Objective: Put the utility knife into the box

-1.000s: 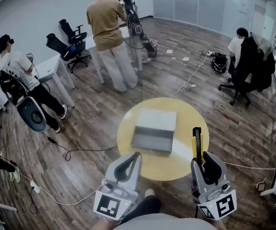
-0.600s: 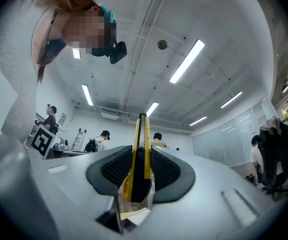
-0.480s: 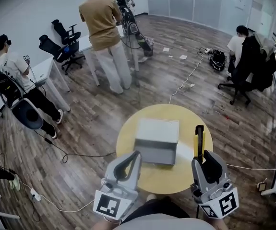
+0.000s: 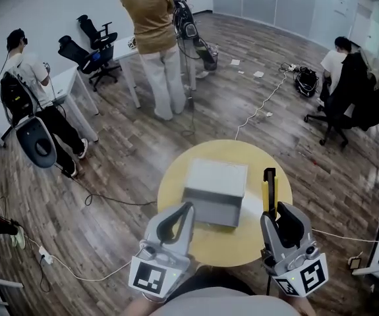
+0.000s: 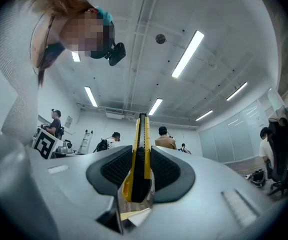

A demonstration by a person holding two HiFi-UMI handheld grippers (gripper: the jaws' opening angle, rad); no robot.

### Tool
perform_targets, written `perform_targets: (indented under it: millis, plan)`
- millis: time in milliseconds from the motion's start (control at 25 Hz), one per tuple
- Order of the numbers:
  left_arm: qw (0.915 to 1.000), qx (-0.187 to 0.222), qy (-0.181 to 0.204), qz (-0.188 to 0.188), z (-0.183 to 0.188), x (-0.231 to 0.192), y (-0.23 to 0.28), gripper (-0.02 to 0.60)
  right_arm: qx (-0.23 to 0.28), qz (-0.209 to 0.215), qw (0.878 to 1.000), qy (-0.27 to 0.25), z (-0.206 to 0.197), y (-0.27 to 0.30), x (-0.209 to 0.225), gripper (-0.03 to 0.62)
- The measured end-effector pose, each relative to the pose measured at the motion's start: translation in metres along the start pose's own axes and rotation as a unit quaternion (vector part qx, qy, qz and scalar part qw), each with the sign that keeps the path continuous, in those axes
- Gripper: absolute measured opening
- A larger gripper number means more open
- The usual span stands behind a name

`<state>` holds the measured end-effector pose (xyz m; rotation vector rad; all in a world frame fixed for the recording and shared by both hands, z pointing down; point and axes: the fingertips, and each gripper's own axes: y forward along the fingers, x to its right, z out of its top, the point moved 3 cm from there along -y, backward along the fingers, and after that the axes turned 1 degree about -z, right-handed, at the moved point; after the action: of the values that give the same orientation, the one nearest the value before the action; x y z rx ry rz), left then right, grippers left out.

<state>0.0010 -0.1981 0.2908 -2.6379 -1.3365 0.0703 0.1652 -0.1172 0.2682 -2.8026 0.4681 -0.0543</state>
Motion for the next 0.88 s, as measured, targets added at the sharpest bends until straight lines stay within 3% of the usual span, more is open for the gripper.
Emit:
perform_targets:
  millis: [480,880]
  plan:
    - [0.9985,-0.030,-0.013,0.044,-0.023,-0.011,-0.010,0.000,-0.091,0.089,0.992,0.007,-0.057,0.027,0.006,0.118]
    - [0.9943,-0.059,-0.022,0.086,-0.040,-0.021,-0.033,0.000,-0.210,0.187,0.959,-0.031,-0.151,0.045,0.000,0.118]
